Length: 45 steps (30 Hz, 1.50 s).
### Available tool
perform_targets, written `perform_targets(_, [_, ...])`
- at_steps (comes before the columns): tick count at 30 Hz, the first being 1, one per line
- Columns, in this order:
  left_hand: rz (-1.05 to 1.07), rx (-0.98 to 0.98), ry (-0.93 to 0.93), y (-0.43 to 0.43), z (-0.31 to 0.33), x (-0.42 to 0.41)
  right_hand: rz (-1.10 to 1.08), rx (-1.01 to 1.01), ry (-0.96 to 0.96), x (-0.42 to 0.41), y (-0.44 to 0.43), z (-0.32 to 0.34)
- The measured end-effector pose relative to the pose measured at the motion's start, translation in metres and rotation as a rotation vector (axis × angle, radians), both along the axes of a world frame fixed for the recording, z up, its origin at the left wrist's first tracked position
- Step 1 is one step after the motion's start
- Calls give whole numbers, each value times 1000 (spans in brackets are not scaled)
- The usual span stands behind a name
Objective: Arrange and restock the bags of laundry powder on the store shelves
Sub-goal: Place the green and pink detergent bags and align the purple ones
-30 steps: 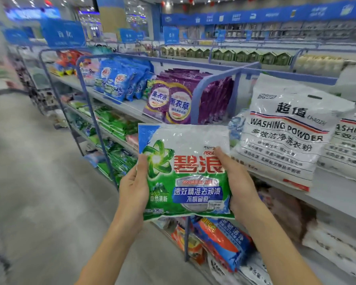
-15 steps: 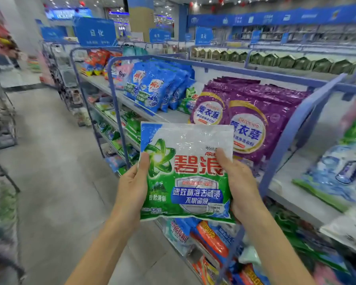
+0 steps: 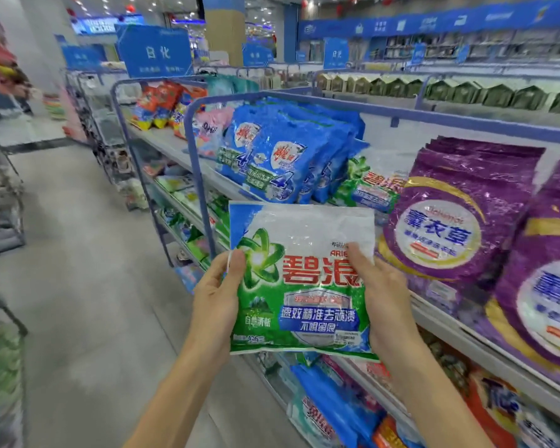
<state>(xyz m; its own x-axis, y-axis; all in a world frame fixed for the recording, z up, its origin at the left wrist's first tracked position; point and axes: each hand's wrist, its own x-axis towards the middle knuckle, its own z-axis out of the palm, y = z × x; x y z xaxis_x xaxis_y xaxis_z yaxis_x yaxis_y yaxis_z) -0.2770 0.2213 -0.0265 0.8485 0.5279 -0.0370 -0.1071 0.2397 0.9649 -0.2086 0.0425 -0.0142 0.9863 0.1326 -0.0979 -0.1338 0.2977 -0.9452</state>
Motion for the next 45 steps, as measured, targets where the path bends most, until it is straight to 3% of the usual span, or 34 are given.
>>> perform_targets(9, [-235, -47, -32, 98, 10, 136, -275, -58, -15, 78, 78, 10])
perform_targets(16, [-462, -5, -27, 73, 25, 242, -536, -112, -28, 131, 58, 26])
perform_targets(25, [-516, 120, -57, 29, 27, 358, -748, -236, -10, 219, 37, 21])
perform_targets(28, [-535, 178, -52, 14, 18, 383, -835, -278, 40, 246, 36, 14])
perform_targets(35, [-510, 45, 121, -9, 18, 416, -1013, -320, 64, 283, 33, 12])
perform_targets(38, [-558, 45, 112, -4, 21, 414, -1027, -382, 24, 280, 38, 12])
perform_targets(45, [-831, 349, -24, 23, -2, 392, -863, -703, 136, 237, 50, -16])
